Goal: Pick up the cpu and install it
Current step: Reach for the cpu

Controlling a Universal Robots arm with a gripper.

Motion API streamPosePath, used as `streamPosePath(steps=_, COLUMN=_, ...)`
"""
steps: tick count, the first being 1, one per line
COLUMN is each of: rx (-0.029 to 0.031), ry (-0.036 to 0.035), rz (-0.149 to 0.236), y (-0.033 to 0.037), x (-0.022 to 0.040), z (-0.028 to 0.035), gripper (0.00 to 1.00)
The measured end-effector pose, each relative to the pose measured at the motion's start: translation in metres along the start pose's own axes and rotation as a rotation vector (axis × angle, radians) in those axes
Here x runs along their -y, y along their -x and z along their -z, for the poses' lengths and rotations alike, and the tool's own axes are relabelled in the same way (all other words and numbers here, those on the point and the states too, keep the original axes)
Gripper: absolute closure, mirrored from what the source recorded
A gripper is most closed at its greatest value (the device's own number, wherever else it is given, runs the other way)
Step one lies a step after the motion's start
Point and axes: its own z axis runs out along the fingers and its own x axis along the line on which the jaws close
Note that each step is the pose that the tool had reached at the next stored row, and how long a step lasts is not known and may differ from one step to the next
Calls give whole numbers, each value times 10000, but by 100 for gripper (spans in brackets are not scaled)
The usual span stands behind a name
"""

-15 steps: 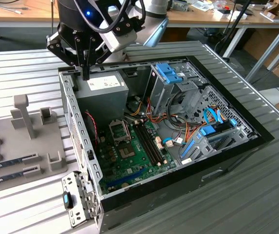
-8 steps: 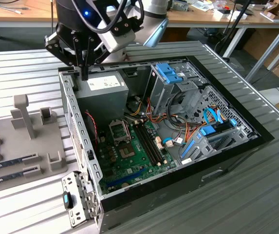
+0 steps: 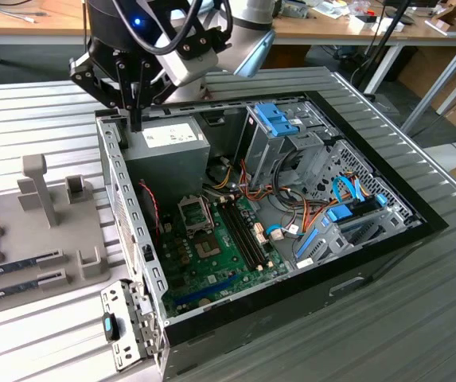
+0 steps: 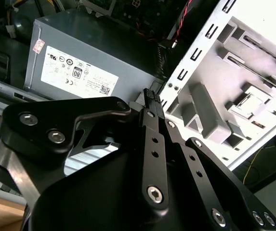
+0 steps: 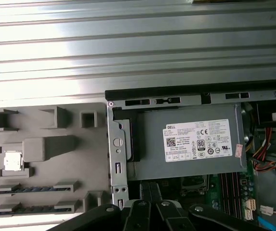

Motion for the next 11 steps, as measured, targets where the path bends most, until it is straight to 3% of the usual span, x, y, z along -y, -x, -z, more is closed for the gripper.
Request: streamPosePath(steps=11, rx=0, ry=0, rz=-1, y=-53, x=4, z=0, gripper=89)
